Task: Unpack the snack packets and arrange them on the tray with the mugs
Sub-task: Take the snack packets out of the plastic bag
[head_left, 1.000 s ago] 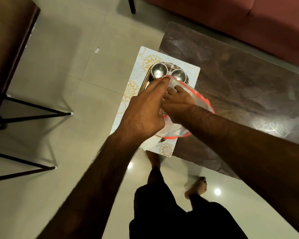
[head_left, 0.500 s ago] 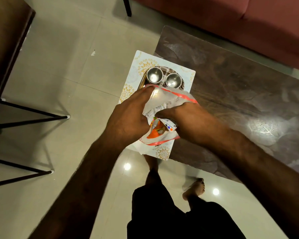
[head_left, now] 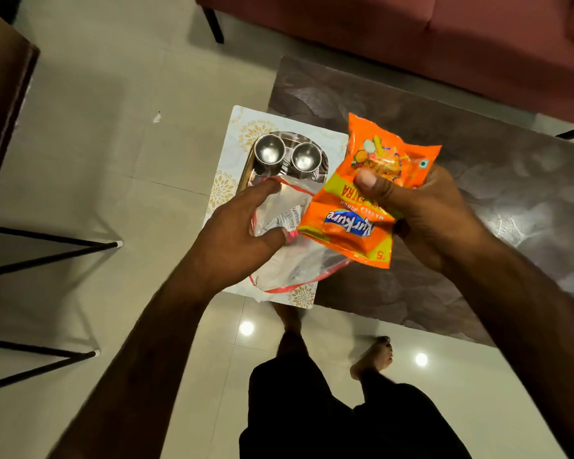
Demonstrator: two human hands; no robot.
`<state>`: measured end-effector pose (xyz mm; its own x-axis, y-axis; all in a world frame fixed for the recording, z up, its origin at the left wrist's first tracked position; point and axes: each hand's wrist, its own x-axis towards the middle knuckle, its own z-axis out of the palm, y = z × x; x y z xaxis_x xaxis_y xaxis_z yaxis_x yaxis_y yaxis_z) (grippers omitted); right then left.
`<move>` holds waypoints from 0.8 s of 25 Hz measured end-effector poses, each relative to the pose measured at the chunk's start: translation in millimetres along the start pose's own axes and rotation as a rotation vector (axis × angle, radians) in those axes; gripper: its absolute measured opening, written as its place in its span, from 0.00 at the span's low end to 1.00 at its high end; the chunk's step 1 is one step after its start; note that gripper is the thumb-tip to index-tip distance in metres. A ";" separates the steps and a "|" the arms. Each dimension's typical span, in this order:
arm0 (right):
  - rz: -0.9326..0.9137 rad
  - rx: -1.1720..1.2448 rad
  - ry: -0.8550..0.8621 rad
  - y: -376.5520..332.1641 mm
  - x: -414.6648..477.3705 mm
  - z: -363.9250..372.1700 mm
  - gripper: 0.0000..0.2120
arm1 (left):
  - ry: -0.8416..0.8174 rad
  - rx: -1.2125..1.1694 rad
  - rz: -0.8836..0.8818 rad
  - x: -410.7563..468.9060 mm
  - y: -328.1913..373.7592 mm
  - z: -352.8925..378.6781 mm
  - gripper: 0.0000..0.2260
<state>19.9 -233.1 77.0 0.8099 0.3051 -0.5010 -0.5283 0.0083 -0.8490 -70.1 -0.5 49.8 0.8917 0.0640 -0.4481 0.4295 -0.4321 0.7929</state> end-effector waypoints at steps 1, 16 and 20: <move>-0.011 0.042 0.037 -3.0 0.4 -4.7 0.13 | 0.033 0.037 0.006 1.3 -0.6 -0.3 0.30; 0.636 0.050 0.419 133.8 115.7 -95.7 0.19 | 0.162 0.208 -0.016 0.2 -11.9 -1.3 0.32; 0.642 0.093 0.417 166.7 152.0 -91.3 0.17 | 0.165 0.236 -0.045 -1.6 -11.1 -1.4 0.33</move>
<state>78.2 -272.2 -156.0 0.3564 -0.1066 -0.9282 -0.9315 0.0366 -0.3618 -76.1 5.5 42.3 0.8921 0.2251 -0.3917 0.4411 -0.6219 0.6471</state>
